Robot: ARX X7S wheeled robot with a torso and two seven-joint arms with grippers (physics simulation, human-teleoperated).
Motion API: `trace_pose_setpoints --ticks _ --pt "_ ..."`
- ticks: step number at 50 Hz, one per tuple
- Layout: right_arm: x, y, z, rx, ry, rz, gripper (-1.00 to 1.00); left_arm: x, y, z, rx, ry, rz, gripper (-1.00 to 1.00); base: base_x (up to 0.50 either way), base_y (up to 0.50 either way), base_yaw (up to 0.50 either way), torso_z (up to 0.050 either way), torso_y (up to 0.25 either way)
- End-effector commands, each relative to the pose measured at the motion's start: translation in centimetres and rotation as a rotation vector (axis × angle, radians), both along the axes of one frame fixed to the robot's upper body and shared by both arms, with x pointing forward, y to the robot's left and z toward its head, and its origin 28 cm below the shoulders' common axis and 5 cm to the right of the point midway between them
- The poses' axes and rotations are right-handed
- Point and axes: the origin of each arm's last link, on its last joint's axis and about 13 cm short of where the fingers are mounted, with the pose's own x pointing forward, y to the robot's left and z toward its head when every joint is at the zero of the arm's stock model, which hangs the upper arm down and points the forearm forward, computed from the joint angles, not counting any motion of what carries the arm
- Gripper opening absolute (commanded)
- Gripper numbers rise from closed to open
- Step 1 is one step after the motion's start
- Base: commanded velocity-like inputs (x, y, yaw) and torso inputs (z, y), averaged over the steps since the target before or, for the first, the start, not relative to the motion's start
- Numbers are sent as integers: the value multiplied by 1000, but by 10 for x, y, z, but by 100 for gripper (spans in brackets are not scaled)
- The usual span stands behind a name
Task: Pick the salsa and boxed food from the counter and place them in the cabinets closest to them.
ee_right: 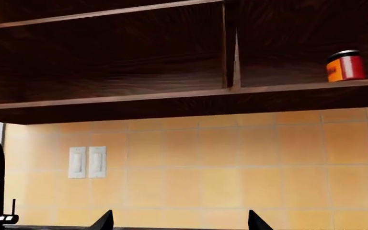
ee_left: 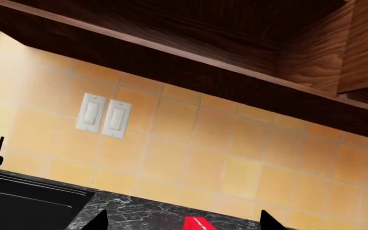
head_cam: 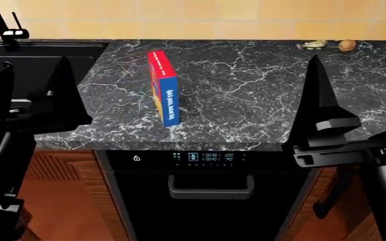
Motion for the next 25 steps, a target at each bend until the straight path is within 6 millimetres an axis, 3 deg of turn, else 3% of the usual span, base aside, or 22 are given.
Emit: trace_pose_setpoints --ticks 1,12,25 --pt "-2 -1 -2 13 -3 -7 100 -3 -1 -1 16 2 -11 100 34 500 0 0 0" --pt "-6 2 0 -20 -24 -11 100 -3 -3 -3 31 1 -13 100 103 501 0 0 0" --pt "-11 1 -1 -23 -53 45 100 -4 -4 -3 38 1 -18 100 365 396 0 0 0"
